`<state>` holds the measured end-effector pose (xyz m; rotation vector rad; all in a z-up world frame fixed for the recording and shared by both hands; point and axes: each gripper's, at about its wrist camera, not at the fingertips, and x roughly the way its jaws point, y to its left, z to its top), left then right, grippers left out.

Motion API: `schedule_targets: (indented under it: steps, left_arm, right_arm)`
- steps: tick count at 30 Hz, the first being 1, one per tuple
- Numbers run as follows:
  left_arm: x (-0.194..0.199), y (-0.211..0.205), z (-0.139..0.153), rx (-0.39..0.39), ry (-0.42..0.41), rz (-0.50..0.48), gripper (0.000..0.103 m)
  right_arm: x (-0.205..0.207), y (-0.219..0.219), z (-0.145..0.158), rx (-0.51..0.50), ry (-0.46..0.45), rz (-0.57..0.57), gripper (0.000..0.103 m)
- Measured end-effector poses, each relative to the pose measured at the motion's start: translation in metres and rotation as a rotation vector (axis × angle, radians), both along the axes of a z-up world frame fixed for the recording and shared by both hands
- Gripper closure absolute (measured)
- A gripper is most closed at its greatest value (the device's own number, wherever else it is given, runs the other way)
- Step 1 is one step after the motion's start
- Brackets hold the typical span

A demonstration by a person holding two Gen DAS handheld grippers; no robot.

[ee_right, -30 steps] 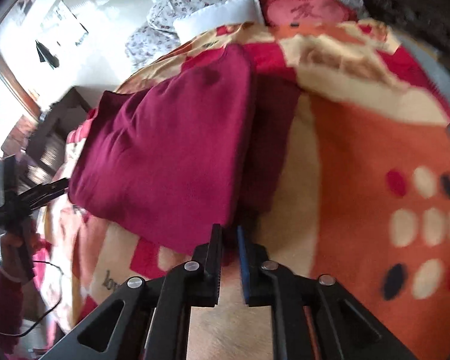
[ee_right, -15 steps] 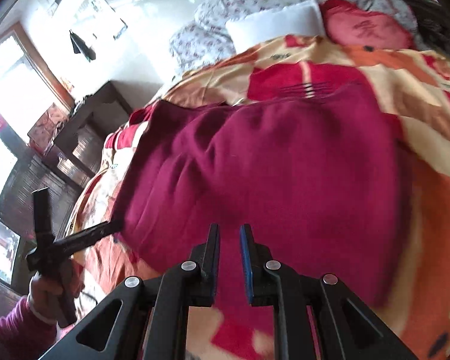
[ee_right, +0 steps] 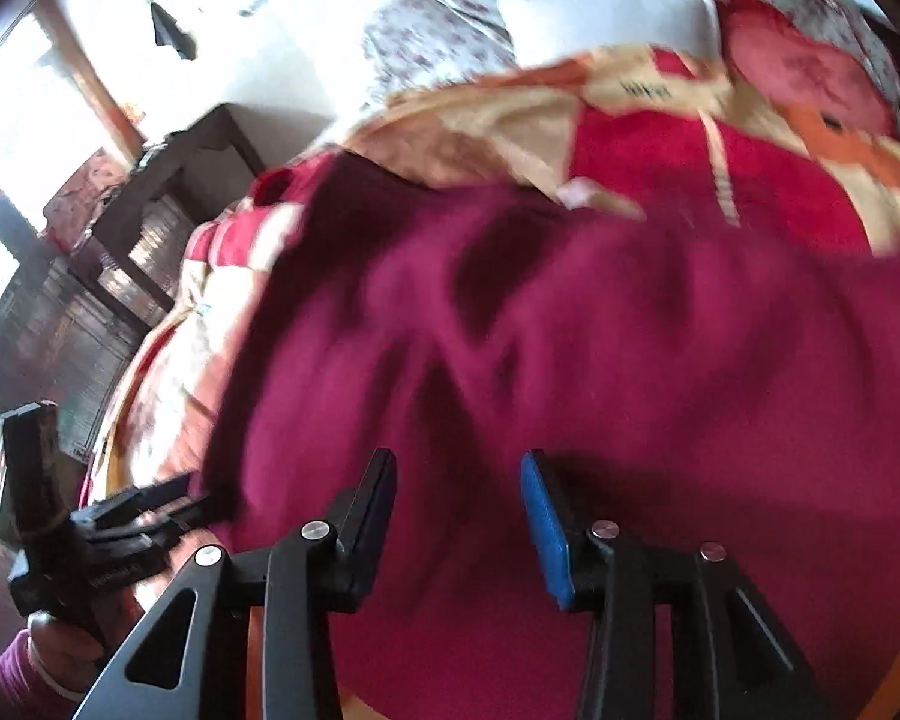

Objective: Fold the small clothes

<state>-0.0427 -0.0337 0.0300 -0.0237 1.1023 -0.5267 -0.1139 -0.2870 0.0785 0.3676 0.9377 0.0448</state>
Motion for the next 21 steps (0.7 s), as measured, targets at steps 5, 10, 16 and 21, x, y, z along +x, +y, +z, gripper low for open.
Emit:
schedule_targets:
  steps: [5, 10, 16, 21]
  left_arm:
    - [-0.001, 0.007, 0.012, -0.054, -0.013, 0.022, 0.036]
    - [0.001, 0.008, 0.014, -0.085, -0.002, 0.033, 0.036]
    - [0.008, 0.003, 0.006, -0.089, 0.024, 0.047, 0.036]
    - [0.012, 0.003, -0.001, -0.100, 0.042, 0.054, 0.036]
  right_arm:
    - [0.034, 0.015, 0.014, -0.004, -0.034, 0.039, 0.062]
    - [0.074, 0.024, 0.024, -0.025, -0.072, 0.046, 0.062]
    - [0.120, 0.043, 0.028, -0.111, -0.059, 0.081, 0.067]
    - [0.156, 0.049, 0.009, -0.139, 0.000, 0.082, 0.068]
